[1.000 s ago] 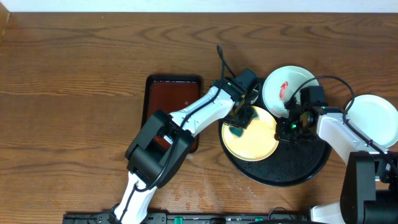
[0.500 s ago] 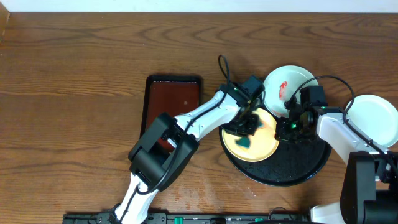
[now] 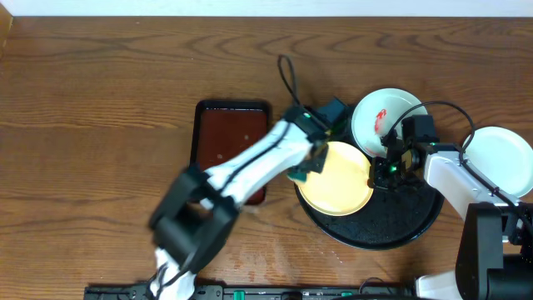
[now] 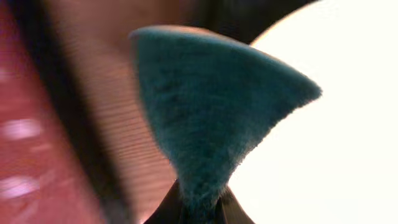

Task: Clean dirty plates on tray and stack at the side
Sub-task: 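Return the teal sponge to the black tray with the left gripper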

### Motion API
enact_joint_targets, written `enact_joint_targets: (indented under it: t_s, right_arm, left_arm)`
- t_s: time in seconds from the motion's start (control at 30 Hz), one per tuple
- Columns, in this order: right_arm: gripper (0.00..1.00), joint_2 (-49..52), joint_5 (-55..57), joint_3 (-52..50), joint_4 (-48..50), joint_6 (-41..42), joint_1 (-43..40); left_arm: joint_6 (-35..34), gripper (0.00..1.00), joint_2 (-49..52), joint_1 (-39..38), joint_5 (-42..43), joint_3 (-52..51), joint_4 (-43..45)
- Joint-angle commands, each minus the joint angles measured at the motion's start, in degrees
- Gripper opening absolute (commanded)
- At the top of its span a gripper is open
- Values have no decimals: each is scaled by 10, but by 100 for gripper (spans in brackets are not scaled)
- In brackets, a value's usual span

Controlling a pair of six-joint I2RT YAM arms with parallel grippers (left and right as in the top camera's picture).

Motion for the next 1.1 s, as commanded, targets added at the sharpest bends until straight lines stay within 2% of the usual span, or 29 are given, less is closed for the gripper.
enact_joint_targets:
  t_s: [0.0, 0.1, 0.17, 0.2, 0.3, 0.47, 0.53, 0.57, 0.73, 0.87, 1.07]
  right_arm:
    - [1, 10, 54, -8, 0, -28, -5]
    - [1, 10, 54, -8, 7, -59, -5]
    - [11, 10, 54, -8, 20, -77, -5]
    - [11, 10, 54, -8, 25, -77, -5]
    - [1, 10, 30, -8, 30, -77, -5]
    - [1, 3, -35, -8, 35, -78, -3]
    - [1, -10, -22, -8, 33, -77, 6]
    - [1, -18, -11, -8, 31, -74, 11]
    - [1, -104, 117, -8, 3, -27, 64]
    - [1, -202, 237, -8, -17, -10, 116]
    - [1, -295, 385, -8, -18, -10, 182]
  left_arm:
    - [1, 8, -99, 46, -31, 0, -15]
    - [14, 8, -123, 89, -37, 0, -31]
    - [17, 8, -121, 128, -37, -8, -42]
    - [17, 8, -117, 146, -37, -21, -41]
    - [17, 9, -106, 180, -36, -61, -23]
    - [17, 17, -98, 217, -26, -148, 51]
    - [17, 27, -98, 226, -26, -164, 68]
    - [17, 30, -98, 230, -26, -167, 71]
    - [36, 33, -111, 238, 14, -165, 70]
    - [37, 37, -156, 238, 58, -165, 70]
    - [37, 49, -249, 238, 60, -165, 60]
